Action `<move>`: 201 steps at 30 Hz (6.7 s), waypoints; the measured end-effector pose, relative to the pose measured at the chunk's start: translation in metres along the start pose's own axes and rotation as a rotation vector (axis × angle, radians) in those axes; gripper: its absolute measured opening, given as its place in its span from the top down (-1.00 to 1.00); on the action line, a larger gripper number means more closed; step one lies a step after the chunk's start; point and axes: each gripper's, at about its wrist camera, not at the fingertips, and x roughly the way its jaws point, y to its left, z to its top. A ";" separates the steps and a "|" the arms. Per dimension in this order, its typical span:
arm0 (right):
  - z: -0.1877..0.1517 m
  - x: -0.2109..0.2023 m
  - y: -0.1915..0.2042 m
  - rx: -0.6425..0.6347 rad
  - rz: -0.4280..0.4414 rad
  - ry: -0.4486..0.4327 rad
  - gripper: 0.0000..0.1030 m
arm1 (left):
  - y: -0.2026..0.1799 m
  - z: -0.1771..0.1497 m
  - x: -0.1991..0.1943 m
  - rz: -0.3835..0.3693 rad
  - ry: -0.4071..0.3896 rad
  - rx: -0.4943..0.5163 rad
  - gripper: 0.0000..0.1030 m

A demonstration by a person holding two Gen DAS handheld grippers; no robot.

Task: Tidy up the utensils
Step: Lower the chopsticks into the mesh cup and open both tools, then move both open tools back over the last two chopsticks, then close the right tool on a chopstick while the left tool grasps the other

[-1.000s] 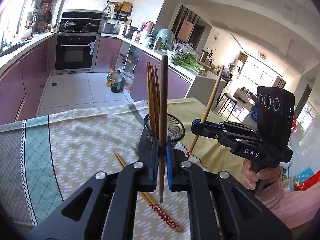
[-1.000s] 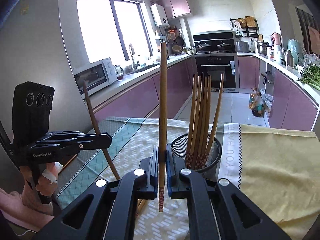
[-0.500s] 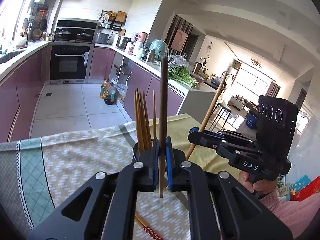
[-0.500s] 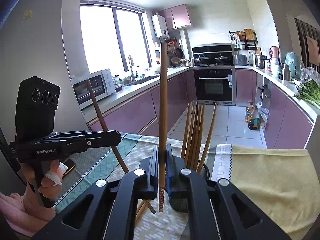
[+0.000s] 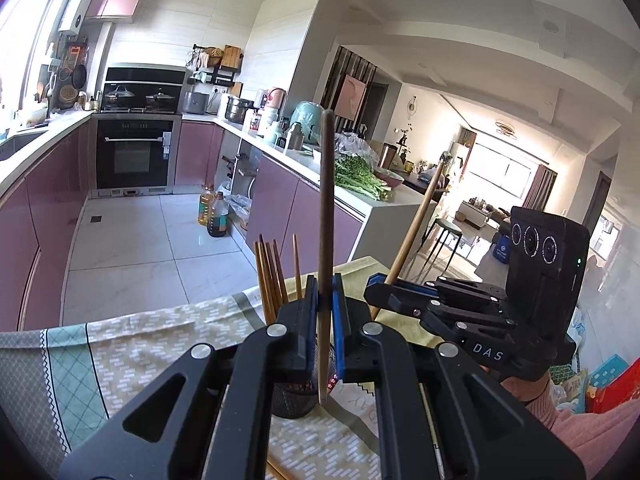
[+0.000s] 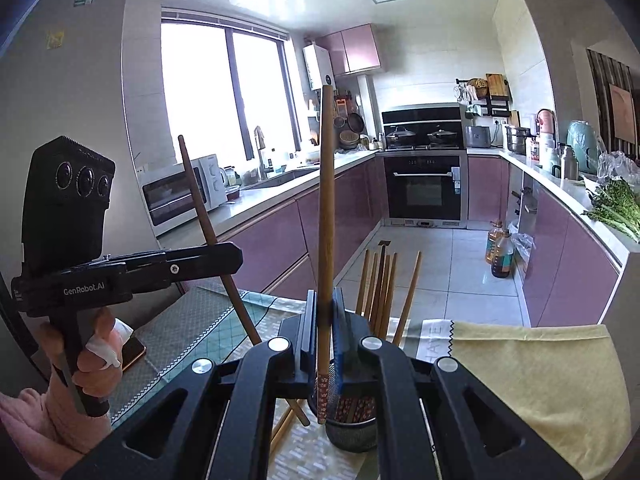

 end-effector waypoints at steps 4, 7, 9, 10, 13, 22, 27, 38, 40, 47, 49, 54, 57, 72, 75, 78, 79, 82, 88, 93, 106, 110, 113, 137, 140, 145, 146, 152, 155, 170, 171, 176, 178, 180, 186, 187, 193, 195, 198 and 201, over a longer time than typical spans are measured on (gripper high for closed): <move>0.003 0.002 -0.002 0.000 -0.007 -0.009 0.89 | -0.002 0.007 0.001 0.014 -0.015 0.011 0.86; 0.003 0.005 -0.003 0.001 -0.014 -0.013 0.89 | -0.005 0.009 0.004 0.026 -0.017 0.020 0.86; 0.003 0.009 -0.005 0.006 -0.016 -0.008 0.89 | -0.006 0.010 0.008 0.038 -0.012 0.027 0.86; 0.002 0.011 -0.004 0.007 -0.017 -0.005 0.89 | -0.007 0.009 0.011 0.046 -0.007 0.030 0.86; 0.001 0.016 -0.006 0.014 -0.021 0.008 0.89 | -0.007 0.004 0.017 0.060 0.010 0.036 0.86; -0.003 0.035 -0.008 0.026 -0.045 0.050 0.89 | -0.003 -0.006 0.037 0.090 0.078 0.043 0.86; -0.010 0.044 -0.008 0.030 -0.051 0.077 0.89 | -0.006 -0.013 0.044 0.102 0.121 0.065 0.86; -0.025 0.067 -0.011 0.042 -0.045 0.159 0.89 | -0.010 -0.025 0.065 0.099 0.231 0.117 0.85; -0.029 0.071 -0.010 0.042 -0.045 0.178 0.89 | -0.008 -0.026 0.070 0.107 0.247 0.115 0.85; -0.035 0.086 -0.015 0.059 -0.055 0.220 0.88 | 0.007 -0.027 0.085 0.104 0.285 0.078 0.85; -0.035 0.089 -0.017 0.066 -0.059 0.224 0.88 | 0.009 -0.025 0.089 0.104 0.288 0.073 0.85; -0.037 0.094 -0.023 0.092 -0.059 0.228 0.87 | 0.017 -0.024 0.097 0.117 0.279 0.047 0.69; -0.038 0.094 -0.026 0.101 -0.065 0.225 0.86 | 0.020 -0.026 0.099 0.122 0.275 0.036 0.65; -0.047 0.051 0.000 0.024 0.031 0.176 0.61 | 0.025 -0.063 0.041 0.222 0.177 0.068 0.25; -0.057 0.040 0.014 -0.006 0.088 0.185 0.41 | 0.031 -0.080 0.026 0.261 0.180 0.074 0.02; -0.076 0.043 0.025 -0.010 0.126 0.235 0.38 | 0.039 -0.102 0.012 0.296 0.191 0.059 -0.18; -0.083 0.048 0.027 0.000 0.137 0.262 0.38 | 0.042 -0.108 0.010 0.310 0.195 0.048 -0.24; -0.109 0.067 0.031 0.038 0.149 0.354 0.38 | 0.051 -0.132 0.005 0.344 0.223 0.005 -0.30; -0.140 0.095 0.033 0.108 0.148 0.459 0.38 | 0.055 -0.170 0.010 0.391 0.278 -0.035 -0.32; -0.150 0.105 0.041 0.093 0.119 0.487 0.38 | 0.056 -0.184 0.013 0.390 0.302 -0.074 -0.32; -0.158 0.102 0.054 0.026 0.045 0.486 0.40 | 0.056 -0.194 0.015 0.415 0.318 -0.088 -0.32; -0.157 0.103 0.055 0.012 0.023 0.487 0.40 | 0.056 -0.194 0.015 0.412 0.319 -0.091 -0.32; -0.157 0.103 0.053 0.019 0.021 0.490 0.41 | 0.056 -0.194 0.014 0.412 0.320 -0.092 -0.32; -0.154 0.109 0.053 0.010 -0.015 0.510 0.57 | 0.055 -0.197 0.018 0.402 0.329 -0.088 -0.32; -0.152 0.114 0.053 0.008 -0.021 0.507 0.57 | 0.057 -0.197 0.019 0.400 0.334 -0.087 -0.32; -0.150 0.117 0.047 0.028 -0.027 0.498 0.73 | 0.056 -0.195 0.024 0.389 0.345 -0.076 -0.30; -0.151 0.117 0.044 0.042 -0.023 0.498 0.78 | 0.056 -0.195 0.025 0.384 0.348 -0.077 -0.29; -0.152 0.109 0.031 0.101 -0.017 0.494 0.89 | 0.053 -0.193 0.042 0.346 0.379 -0.071 -0.20; -0.152 0.106 0.027 0.109 -0.019 0.492 0.89 | 0.052 -0.193 0.052 0.300 0.397 -0.079 -0.06; -0.153 0.095 0.019 0.136 0.000 0.474 0.89 | 0.052 -0.193 0.073 0.304 0.436 -0.055 0.72; -0.154 0.094 0.019 0.136 0.004 0.473 0.89 | 0.051 -0.194 0.071 0.305 0.437 -0.055 0.75; -0.154 0.092 0.022 0.127 0.023 0.477 0.89 | 0.050 -0.198 0.064 0.297 0.445 -0.052 0.82; -0.156 0.095 0.024 0.115 0.022 0.490 0.89 | 0.051 -0.198 0.063 0.302 0.450 -0.056 0.80; -0.156 0.098 0.026 0.105 0.014 0.498 0.86 | 0.050 -0.199 0.062 0.308 0.450 -0.050 0.77; -0.152 0.107 0.036 0.035 -0.024 0.497 0.78 | 0.047 -0.196 0.070 0.314 0.462 -0.018 0.64; -0.152 0.110 0.037 0.026 -0.030 0.496 0.78 | 0.047 -0.195 0.072 0.314 0.462 -0.014 0.64; -0.150 0.116 0.036 0.020 -0.038 0.492 0.84 | 0.048 -0.194 0.077 0.332 0.453 -0.016 0.71; -0.150 0.117 0.035 0.027 -0.038 0.491 0.89 | 0.048 -0.194 0.076 0.336 0.448 -0.024 0.82; -0.150 0.114 0.031 0.049 -0.022 0.490 0.89 | 0.051 -0.194 0.075 0.331 0.443 -0.046 0.84; -0.149 0.108 0.027 0.066 -0.008 0.482 0.89 | 0.053 -0.194 0.071 0.324 0.433 -0.072 0.85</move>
